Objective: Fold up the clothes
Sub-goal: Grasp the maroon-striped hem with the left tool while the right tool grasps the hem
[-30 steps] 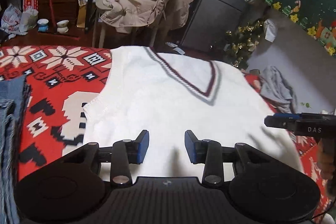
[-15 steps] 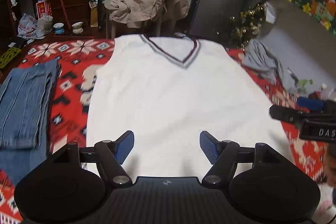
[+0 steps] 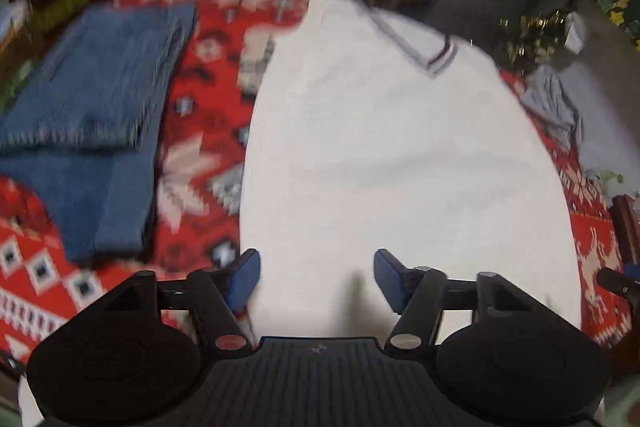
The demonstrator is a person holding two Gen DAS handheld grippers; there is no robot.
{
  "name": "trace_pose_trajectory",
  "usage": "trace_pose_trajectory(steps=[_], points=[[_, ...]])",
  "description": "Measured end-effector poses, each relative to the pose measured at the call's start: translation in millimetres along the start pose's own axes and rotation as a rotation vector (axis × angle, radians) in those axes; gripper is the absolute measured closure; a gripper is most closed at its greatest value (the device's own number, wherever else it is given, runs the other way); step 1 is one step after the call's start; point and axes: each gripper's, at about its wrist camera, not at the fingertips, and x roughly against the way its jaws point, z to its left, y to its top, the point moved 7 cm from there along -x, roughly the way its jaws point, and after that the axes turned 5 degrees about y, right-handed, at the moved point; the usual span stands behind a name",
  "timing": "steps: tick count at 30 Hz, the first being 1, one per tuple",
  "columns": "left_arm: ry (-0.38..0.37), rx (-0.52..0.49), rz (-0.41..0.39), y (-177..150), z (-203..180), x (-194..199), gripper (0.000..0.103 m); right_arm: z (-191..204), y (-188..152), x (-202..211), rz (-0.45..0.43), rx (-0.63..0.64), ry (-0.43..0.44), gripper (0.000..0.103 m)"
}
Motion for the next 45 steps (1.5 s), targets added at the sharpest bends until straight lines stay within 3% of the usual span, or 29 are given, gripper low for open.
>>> trace_pose_trajectory(steps=[5, 11, 15, 18, 20, 28, 30, 32, 35, 37, 39, 43, 45], points=[[-0.097, 0.066, 0.070, -17.1, 10.0, -2.3, 0.046, -27.3, -19.7, -0.8, 0.045, -0.220, 0.150, 0.002], [-0.135, 0.139, 0.109, -35.8, 24.7, 2.3, 0.046, -45.6, -38.7, 5.8, 0.034, -0.341, 0.205, 0.004], [-0.215, 0.195, 0.140, -52.0, 31.2, 10.5, 0.046, -50.5, -47.0, 7.8, 0.026, -0.426, 0.243, 0.004], [-0.278, 0.210, 0.175, -66.6, 27.9, 12.0, 0.059, -49.7, -49.8, 9.1, 0.011, -0.449, 0.245, 0.009], [-0.281, 0.214, 0.194, -75.5, 26.5, 10.0, 0.069, -50.2, -51.7, 8.4, 0.009, -0.465, 0.238, 0.014], [-0.309, 0.229, 0.204, -85.8, 23.9, 5.8, 0.073, -54.9, -55.9, 16.4, -0.007, -0.501, 0.232, 0.029], [-0.287, 0.225, 0.199, -85.8, 24.0, 5.3, 0.080, -58.7, -60.1, 15.6, 0.010, -0.508, 0.227, 0.035], [-0.262, 0.222, 0.190, -85.7, 24.8, 4.9, 0.096, -63.6, -67.8, 12.8, 0.037, -0.546, 0.232, 0.040], [-0.248, 0.235, 0.176, -85.0, 25.8, 5.8, 0.096, -70.3, -79.1, 8.9, 0.068, -0.594, 0.235, 0.046], [-0.243, 0.245, 0.160, -83.6, 26.5, 8.6, 0.097, -73.8, -85.5, 4.6, 0.090, -0.611, 0.232, 0.056], [-0.242, 0.245, 0.148, -82.9, 25.8, 11.7, 0.097, -74.1, -90.5, -1.5, 0.119, -0.633, 0.248, 0.074], [-0.214, 0.212, 0.129, -80.9, 22.5, 16.6, 0.097, -71.7, -92.8, -12.6, 0.155, -0.639, 0.213, 0.077], [-0.212, 0.209, 0.117, -80.2, 24.0, 20.7, 0.097, -70.4, -86.6, -11.4, 0.145, -0.586, 0.172, 0.072]])
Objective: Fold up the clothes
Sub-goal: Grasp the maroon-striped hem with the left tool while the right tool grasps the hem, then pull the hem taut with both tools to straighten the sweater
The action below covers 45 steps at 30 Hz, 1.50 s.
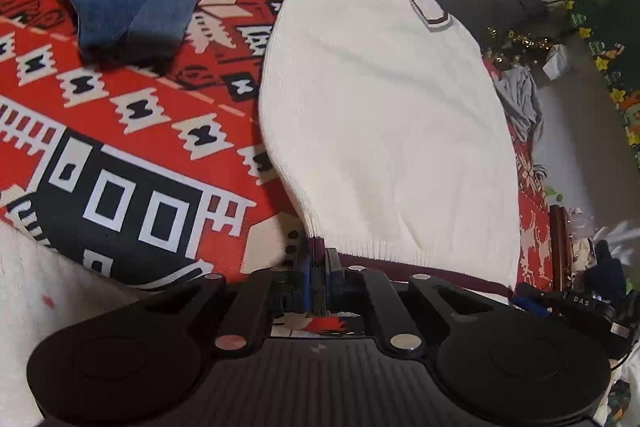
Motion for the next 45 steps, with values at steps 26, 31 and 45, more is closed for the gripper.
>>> trace_pose_trajectory(steps=[26, 31, 45], points=[[0.152, -0.108, 0.024, -10.1, 14.8, 6.8, 0.097, 9.9, -21.1, 9.5, 0.054, 0.103, -0.142, 0.099], [0.101, -0.052, 0.028, -14.1, 22.0, 3.1, 0.094, -9.8, -22.9, 5.0, 0.050, -0.008, -0.046, 0.084], [-0.007, 0.026, 0.066, -15.7, 22.7, 1.7, 0.085, -29.3, -29.8, -19.1, 0.152, -0.162, 0.179, 0.065]])
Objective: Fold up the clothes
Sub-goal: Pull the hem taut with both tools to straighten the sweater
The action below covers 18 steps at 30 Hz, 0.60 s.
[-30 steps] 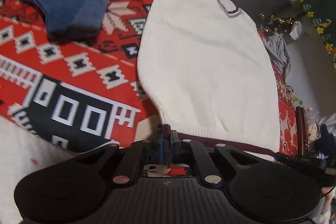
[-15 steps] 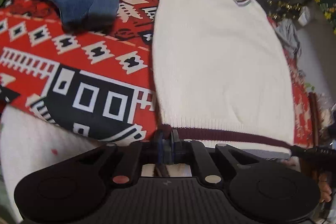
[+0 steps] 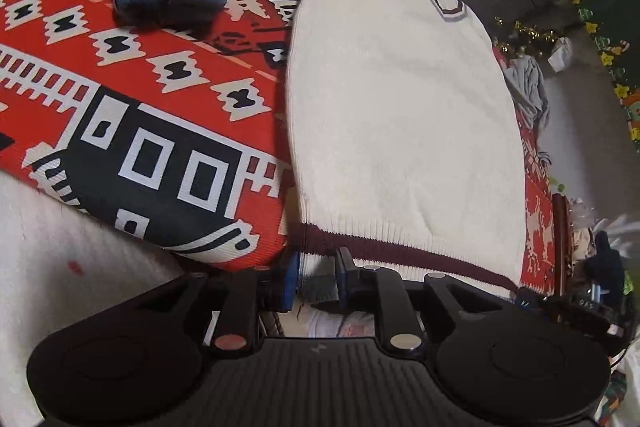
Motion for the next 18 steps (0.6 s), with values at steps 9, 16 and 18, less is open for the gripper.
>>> trace_pose_trajectory(steps=[9, 16, 18], points=[[0.012, -0.007, 0.002, 1.8, 0.5, 0.0, 0.085, -24.9, -3.7, -15.1, 0.024, -0.194, 0.174, 0.061], [0.010, 0.002, -0.005, 3.6, 1.4, 1.2, 0.085, -11.3, 13.4, -4.8, -0.032, -0.175, 0.292, 0.054], [0.008, 0.002, -0.005, 3.7, 1.0, 1.0, 0.085, -7.9, 14.0, -16.2, -0.010, -0.160, 0.286, 0.054]])
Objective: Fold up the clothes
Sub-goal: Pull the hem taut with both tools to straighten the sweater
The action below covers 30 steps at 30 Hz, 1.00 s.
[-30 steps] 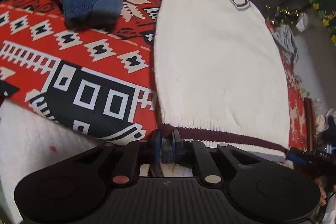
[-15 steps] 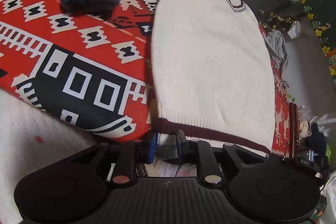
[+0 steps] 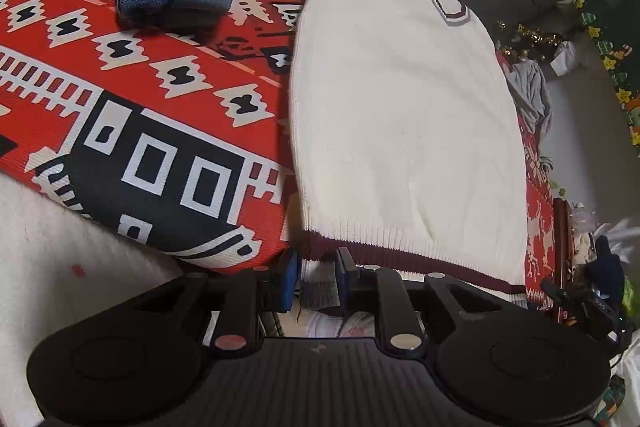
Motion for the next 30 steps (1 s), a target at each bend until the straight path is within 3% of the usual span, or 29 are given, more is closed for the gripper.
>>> trace_pose_trajectory(steps=[5, 7, 8, 9, 10, 16, 19, 24, 30], points=[[-0.004, 0.001, 0.000, -0.5, 0.4, -0.2, 0.085, -6.1, 2.0, -12.1, 0.002, 0.011, -0.023, 0.055], [-0.001, -0.006, -0.002, -0.9, -0.7, -0.5, 0.085, -3.7, -0.5, -12.7, -0.008, 0.042, -0.074, 0.070], [0.003, -0.012, -0.004, -1.0, -1.6, -0.6, 0.086, -1.7, -1.9, -13.7, -0.014, 0.065, -0.107, 0.086], [0.012, -0.019, -0.007, -0.9, -2.5, -0.8, 0.089, 0.4, -3.2, -14.7, -0.020, 0.088, -0.141, 0.094], [0.039, -0.032, -0.015, -0.4, -3.4, -0.8, 0.097, 2.5, -4.5, -15.6, -0.026, 0.111, -0.174, 0.094], [0.205, -0.166, -0.102, 2.2, -15.9, 22.2, 0.097, 29.3, -12.6, -9.1, -0.096, 0.285, -0.434, 0.097], [0.243, -0.162, -0.095, 4.9, -9.2, 24.9, 0.097, 44.3, -16.7, 2.3, -0.137, 0.354, -0.518, 0.098], [0.272, -0.106, -0.052, 0.5, 7.9, 13.5, 0.097, 20.1, -20.6, 0.8, -0.099, 0.258, -0.555, 0.098], [0.267, -0.138, -0.029, -8.7, 7.9, 9.7, 0.097, 20.8, -22.1, 7.2, -0.093, 0.293, -0.586, 0.098]])
